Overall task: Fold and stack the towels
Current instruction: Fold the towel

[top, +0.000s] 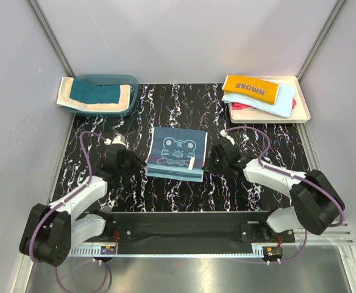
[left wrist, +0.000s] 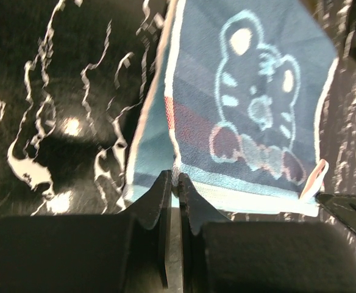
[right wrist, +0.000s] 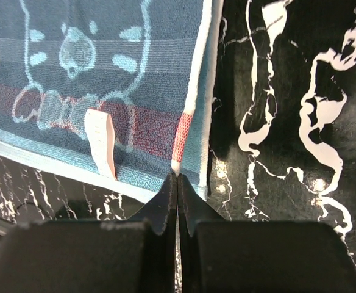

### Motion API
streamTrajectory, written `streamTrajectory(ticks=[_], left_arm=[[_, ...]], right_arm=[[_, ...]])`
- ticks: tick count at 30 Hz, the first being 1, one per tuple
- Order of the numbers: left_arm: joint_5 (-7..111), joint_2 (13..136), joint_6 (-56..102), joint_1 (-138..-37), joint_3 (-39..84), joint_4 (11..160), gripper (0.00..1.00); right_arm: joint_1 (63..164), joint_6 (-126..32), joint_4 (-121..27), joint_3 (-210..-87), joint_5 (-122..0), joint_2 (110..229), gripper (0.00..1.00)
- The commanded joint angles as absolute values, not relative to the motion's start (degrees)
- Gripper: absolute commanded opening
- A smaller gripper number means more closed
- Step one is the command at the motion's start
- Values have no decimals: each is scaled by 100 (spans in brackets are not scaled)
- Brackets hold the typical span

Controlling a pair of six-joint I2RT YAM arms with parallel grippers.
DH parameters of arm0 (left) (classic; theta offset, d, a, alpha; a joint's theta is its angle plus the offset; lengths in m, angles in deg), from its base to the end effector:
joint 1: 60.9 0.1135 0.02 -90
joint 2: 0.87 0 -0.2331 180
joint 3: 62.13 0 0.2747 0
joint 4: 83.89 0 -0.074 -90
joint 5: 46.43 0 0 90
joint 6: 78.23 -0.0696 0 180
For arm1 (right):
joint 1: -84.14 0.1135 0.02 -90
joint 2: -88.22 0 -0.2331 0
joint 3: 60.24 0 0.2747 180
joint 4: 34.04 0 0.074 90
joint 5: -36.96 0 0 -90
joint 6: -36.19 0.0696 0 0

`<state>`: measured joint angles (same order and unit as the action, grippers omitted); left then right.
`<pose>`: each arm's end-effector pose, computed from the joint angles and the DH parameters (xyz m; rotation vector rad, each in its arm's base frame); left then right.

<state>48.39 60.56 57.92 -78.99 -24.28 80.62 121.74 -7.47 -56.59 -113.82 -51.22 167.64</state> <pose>0.2563 -0.0899 0.1180 -0.5226 2.2852 -0.6770 0.2547 0.1934 0.1156 0.2067 2.5053 0.6091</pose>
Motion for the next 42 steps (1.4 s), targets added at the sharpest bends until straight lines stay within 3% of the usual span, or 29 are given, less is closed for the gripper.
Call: streamTrajectory(ticks=[1,13,26,37,39,40,42], left_arm=[[4691,6223,5747,-7901,-2639,8340,0],[4700,6601,5748,-7901,-2772,8675,0],[4639,5529,5677,-7909,-2437,7813,0],[4691,6205,5756,-7910,-2938,8497,0],[4691,6311,5756,-7910,-2956,8533,6],[4691,6328,5748,-7901,-2947,8508,17],[4656,6285,5748,-7901,-2903,8420,22]], right_arm=[[12228,-679,-5440,-11171,-5084,16881,0],[12237,-609,-5079,-11038,-5216,17295,0],[12237,-723,-5870,-11285,-4926,16275,0],[12290,-548,-5062,-10784,-5295,16899,6],[12290,-530,-4913,-10705,-5426,16969,11],[12281,-521,-4912,-10704,-5419,16978,15],[12281,-556,-4973,-10713,-5392,16943,19]])
